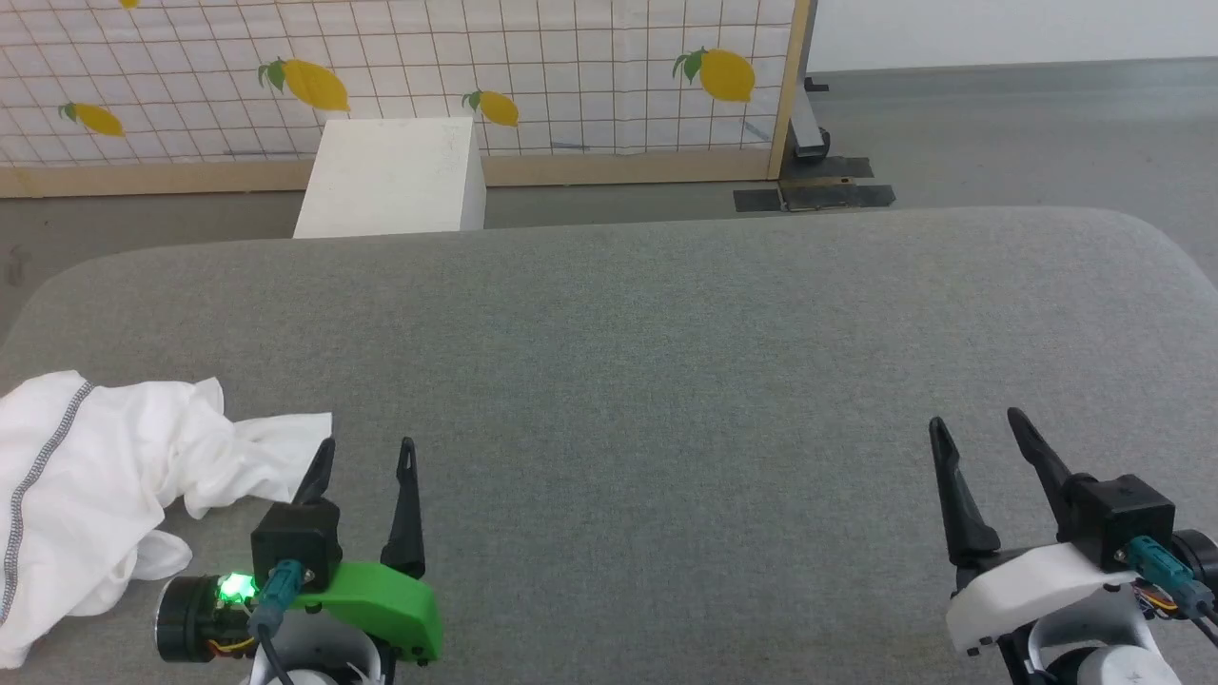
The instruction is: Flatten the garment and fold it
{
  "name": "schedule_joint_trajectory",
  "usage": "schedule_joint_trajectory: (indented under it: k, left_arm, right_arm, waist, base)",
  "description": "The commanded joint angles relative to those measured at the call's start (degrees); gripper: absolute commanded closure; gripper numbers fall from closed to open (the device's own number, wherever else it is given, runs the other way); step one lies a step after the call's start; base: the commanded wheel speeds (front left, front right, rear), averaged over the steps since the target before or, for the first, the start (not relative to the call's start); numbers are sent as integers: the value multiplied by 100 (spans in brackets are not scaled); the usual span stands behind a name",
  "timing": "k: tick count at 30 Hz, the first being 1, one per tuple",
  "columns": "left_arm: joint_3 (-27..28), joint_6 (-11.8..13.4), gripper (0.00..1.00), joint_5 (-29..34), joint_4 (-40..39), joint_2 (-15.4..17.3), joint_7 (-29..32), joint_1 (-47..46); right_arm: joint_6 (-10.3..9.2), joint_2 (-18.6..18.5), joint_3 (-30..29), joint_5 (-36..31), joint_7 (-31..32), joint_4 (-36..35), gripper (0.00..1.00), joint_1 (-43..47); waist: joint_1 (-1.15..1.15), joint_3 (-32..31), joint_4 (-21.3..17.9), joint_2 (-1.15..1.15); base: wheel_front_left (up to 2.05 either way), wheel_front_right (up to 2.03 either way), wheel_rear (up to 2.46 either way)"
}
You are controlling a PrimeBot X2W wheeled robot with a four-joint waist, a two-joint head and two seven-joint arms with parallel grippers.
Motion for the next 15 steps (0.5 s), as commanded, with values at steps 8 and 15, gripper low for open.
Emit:
schedule_joint_trajectory:
  k: [8,15]
  left_arm:
    - [-60,105,0,8,-70,-1,-138,83]
    - [-105,158,0,3,-86,6,-222,112]
  right_arm:
    - [-3,4,-142,47,-152,-21,0,11]
    - [-3,4,-156,22,-236,-29,0,27]
  waist:
    - [0,20,85,0]
    - [0,8,219,0]
  base:
    - [0,0,0]
    - [0,0,0]
